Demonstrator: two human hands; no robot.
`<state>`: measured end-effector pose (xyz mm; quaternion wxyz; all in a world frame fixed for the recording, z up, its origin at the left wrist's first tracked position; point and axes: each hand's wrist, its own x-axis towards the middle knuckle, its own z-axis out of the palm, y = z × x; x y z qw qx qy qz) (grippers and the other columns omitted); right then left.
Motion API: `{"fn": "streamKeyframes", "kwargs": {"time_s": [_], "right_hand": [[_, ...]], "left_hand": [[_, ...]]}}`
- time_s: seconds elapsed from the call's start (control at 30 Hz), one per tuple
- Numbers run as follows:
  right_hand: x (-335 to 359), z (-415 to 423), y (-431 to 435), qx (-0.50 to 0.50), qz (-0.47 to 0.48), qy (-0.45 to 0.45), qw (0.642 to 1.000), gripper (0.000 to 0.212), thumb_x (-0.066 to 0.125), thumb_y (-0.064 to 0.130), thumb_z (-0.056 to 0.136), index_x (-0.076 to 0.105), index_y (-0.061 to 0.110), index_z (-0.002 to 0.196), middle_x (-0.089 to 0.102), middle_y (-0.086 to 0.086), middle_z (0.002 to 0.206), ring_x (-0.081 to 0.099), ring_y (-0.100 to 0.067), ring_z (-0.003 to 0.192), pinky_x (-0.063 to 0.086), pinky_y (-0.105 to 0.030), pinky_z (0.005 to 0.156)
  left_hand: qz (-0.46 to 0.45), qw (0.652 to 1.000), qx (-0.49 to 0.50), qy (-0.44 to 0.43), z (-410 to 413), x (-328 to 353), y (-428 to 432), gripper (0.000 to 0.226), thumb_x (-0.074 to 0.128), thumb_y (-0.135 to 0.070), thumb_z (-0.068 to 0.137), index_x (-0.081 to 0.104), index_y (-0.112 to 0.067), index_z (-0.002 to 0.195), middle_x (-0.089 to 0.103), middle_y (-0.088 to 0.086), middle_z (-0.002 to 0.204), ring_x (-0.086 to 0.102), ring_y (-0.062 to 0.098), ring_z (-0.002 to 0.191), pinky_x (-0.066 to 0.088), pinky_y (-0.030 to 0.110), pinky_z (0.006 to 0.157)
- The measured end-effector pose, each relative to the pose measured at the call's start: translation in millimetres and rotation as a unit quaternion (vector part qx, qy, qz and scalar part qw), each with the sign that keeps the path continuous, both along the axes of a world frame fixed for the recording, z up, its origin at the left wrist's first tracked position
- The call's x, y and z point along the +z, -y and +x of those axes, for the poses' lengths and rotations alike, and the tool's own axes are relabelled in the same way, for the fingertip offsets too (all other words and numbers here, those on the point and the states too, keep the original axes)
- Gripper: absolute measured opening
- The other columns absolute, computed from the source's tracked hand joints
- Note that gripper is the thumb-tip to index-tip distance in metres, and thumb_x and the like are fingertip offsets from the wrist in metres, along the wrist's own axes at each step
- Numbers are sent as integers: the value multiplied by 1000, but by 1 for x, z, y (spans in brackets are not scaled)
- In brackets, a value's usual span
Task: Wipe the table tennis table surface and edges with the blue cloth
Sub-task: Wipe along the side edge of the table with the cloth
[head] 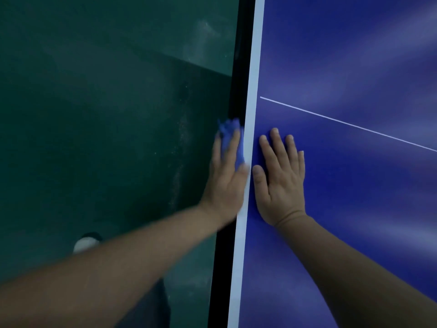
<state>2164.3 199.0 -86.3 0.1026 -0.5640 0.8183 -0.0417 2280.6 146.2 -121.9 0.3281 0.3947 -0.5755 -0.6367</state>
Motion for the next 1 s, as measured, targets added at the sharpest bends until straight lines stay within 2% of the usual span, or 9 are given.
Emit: {"fn": "streamKeyframes", "kwargs": {"time_s": [0.1, 0.2, 0.33, 0.5, 0.57, 0.7, 0.83, 0.93, 1.0], "right_hand": [[0, 0, 0, -2, -4, -2, 1000, 61, 28, 46, 100, 29, 25, 156, 17, 6, 166, 4, -23, 156, 5, -55, 123], [1, 0, -1, -3, -6, 2, 1000, 60, 29, 46, 100, 28, 25, 156, 18, 6, 166, 5, -22, 156, 5, -55, 124], [3, 0, 0, -5, 4, 6, 1000, 60, 31, 45, 100, 29, 25, 156, 17, 7, 166, 4, -23, 156, 5, -55, 124], [7, 4, 0, -9, 14, 13, 1000, 61, 33, 45, 99, 35, 21, 155, 21, 4, 165, 8, -24, 155, 10, -56, 123], [9, -1, 7, 0, 9, 4, 1000, 60, 37, 47, 99, 41, 19, 152, 27, 2, 163, 17, -27, 153, 16, -52, 122], [16, -40, 73, 51, -49, 2, 997, 52, 43, 40, 100, 52, 11, 143, 45, -8, 152, 40, -30, 141, 26, -43, 119], [15, -98, 174, 46, -46, -15, 998, 58, 35, 41, 103, 38, 12, 153, 26, -10, 163, 18, -32, 152, 8, -37, 124], [3, -116, 207, -14, 6, -6, 1000, 62, 25, 48, 102, 24, 22, 159, 11, -1, 168, 3, -28, 155, 1, -44, 126], [-2, -114, 205, -32, 11, -13, 999, 63, 22, 51, 101, 21, 28, 159, 9, 4, 168, 1, -25, 155, 2, -47, 125]], "left_hand": [[69, 997, 25, 3, -32, -6, 73, 64, 43, -6, 101, 18, -17, 159, 5, 7, 169, 1, 19, 155, 5, 34, 125], [125, 991, 53, -5, -41, 5, 90, 74, 49, -4, 98, 12, -18, 161, 9, 2, 169, 11, 15, 154, 12, 37, 126], [59, 998, 18, 5, -1, 8, 17, 78, 51, 4, 96, 8, -12, 159, 7, 2, 169, 2, 14, 156, 5, 35, 127], [75, 996, -41, 14, 25, 7, -30, 66, 45, -27, 99, 7, -34, 152, 0, -8, 168, -7, 4, 154, 1, 20, 123], [61, 997, -46, 13, 10, 4, 4, 66, 43, -25, 99, 7, -28, 155, 1, -6, 168, -9, 7, 154, 0, 19, 123], [10, 999, -18, 27, -42, -6, 105, 67, 39, -20, 98, 13, -6, 159, 6, 5, 169, -4, 18, 156, 2, 34, 127], [30, 998, 37, 28, -78, -3, 169, 62, 45, -13, 103, 19, -10, 159, 9, 7, 169, 2, 20, 156, 10, 45, 126], [14, 999, 26, 26, -57, -3, 119, 64, 42, -13, 104, 13, -17, 161, 5, -5, 169, -1, 14, 156, 5, 38, 127], [13, 1000, 0, 19, -30, -2, 63, 63, 39, -24, 106, 8, -25, 161, 0, -13, 169, -4, 10, 155, 3, 31, 126]]}}
